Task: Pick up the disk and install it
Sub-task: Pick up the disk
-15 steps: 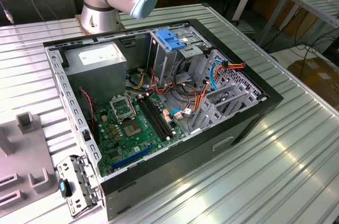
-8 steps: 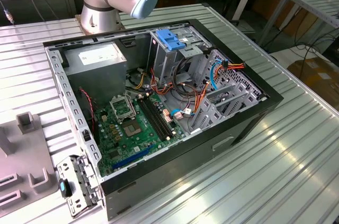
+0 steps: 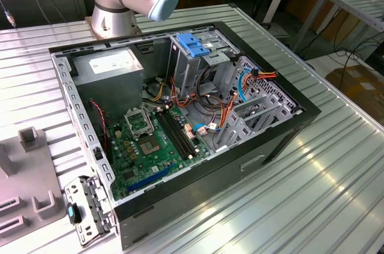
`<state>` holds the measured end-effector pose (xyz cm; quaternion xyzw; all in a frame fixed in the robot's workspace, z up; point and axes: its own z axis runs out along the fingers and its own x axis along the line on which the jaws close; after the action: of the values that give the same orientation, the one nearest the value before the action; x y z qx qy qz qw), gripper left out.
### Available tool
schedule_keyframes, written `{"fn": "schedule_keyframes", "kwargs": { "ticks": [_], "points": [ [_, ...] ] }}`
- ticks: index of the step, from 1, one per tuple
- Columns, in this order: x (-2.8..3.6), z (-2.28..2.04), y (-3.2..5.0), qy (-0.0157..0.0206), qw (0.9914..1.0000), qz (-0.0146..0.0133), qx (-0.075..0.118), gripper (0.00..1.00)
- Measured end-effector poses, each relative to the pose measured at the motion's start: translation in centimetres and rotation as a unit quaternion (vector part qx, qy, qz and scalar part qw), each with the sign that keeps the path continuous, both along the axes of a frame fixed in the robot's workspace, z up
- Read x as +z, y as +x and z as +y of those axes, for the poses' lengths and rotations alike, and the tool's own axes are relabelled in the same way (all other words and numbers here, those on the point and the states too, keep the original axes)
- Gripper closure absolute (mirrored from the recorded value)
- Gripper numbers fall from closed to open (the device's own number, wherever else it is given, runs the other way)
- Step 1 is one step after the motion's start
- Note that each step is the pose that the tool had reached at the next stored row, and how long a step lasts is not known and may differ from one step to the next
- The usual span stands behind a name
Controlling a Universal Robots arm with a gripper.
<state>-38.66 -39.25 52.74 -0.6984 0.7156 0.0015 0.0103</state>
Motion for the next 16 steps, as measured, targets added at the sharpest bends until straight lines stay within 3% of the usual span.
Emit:
{"fn": "schedule_keyframes", "kwargs": {
  "ticks": [16],
  "points": [
    [-0.02,-0.43,0.97,0.0,1.0,0.0,0.0,0.63]
  ]
}}
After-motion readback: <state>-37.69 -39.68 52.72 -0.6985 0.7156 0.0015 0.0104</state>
